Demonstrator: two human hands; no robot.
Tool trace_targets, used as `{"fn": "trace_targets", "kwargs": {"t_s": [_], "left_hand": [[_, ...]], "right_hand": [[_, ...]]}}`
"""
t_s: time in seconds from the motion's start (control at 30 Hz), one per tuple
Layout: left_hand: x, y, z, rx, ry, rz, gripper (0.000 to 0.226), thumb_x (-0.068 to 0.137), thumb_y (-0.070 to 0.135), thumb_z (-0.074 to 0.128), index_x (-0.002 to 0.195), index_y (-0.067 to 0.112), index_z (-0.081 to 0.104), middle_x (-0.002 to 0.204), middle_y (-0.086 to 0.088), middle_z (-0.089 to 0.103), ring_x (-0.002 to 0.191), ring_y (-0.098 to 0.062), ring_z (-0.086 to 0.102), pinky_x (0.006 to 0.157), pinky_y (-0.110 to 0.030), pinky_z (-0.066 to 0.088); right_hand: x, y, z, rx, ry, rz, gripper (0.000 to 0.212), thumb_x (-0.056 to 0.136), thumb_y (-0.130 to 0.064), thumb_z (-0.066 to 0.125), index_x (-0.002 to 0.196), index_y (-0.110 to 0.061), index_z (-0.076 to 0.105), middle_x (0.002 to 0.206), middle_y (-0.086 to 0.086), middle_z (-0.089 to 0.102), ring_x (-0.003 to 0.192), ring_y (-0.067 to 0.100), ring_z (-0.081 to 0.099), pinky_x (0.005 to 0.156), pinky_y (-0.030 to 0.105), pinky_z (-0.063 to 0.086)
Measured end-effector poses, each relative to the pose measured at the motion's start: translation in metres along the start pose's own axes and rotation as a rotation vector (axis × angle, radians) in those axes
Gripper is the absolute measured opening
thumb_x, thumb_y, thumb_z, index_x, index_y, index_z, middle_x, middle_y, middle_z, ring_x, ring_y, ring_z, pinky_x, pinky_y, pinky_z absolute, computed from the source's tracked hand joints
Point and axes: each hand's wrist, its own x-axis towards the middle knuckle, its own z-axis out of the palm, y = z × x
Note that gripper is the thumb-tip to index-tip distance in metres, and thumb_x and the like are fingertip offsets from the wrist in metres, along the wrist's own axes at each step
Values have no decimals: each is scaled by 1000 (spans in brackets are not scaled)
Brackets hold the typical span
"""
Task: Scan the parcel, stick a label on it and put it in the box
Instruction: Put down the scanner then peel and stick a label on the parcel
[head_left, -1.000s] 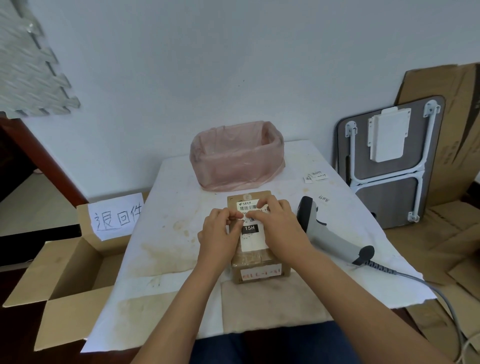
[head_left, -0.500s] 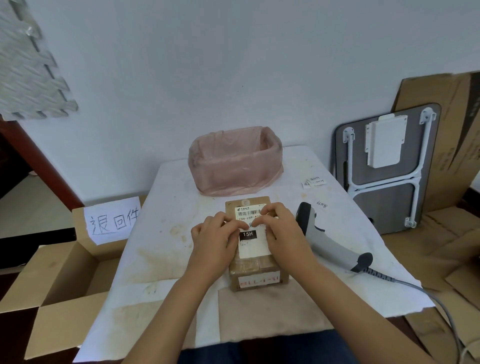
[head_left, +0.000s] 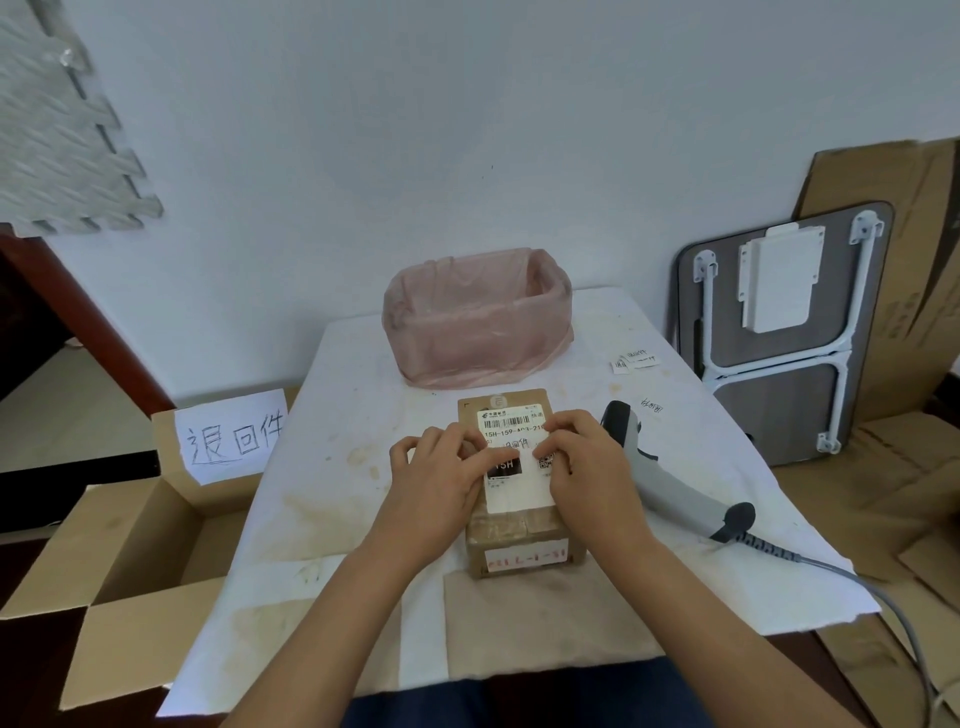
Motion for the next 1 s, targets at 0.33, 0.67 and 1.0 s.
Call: {"fn": "trace_targets", "kwargs": {"t_s": [0.33, 0.67, 1.0], "left_hand": [[2, -2, 1, -134, -67, -40, 39, 99, 23, 44, 122, 52, 58, 126, 13, 51, 115, -13, 44, 98, -41, 24], [-1, 1, 11, -290, 40, -127, 30, 96, 17, 50, 104, 42, 65, 115, 20, 54, 110, -6, 44, 86, -31, 23], [-3, 2, 14, -394, 87, -150, 28, 97, 20, 51, 106, 42, 66, 120, 20, 54, 112, -4, 45, 94, -34, 26]], "right_hand": [[-6, 5, -7, -25, -91, -96, 29, 85, 2, 53, 101, -8, 75, 119, 5, 59, 109, 18, 58, 93, 20, 40], [4, -1, -8, -154, -127, -109, 43, 85, 4, 49, 119, -13, 67, 123, 4, 57, 114, 21, 52, 92, 27, 45], [18, -8, -10, -164, -169, 72, 35, 91, 1, 43, 123, -2, 58, 132, 8, 46, 113, 24, 51, 90, 27, 43]]}}
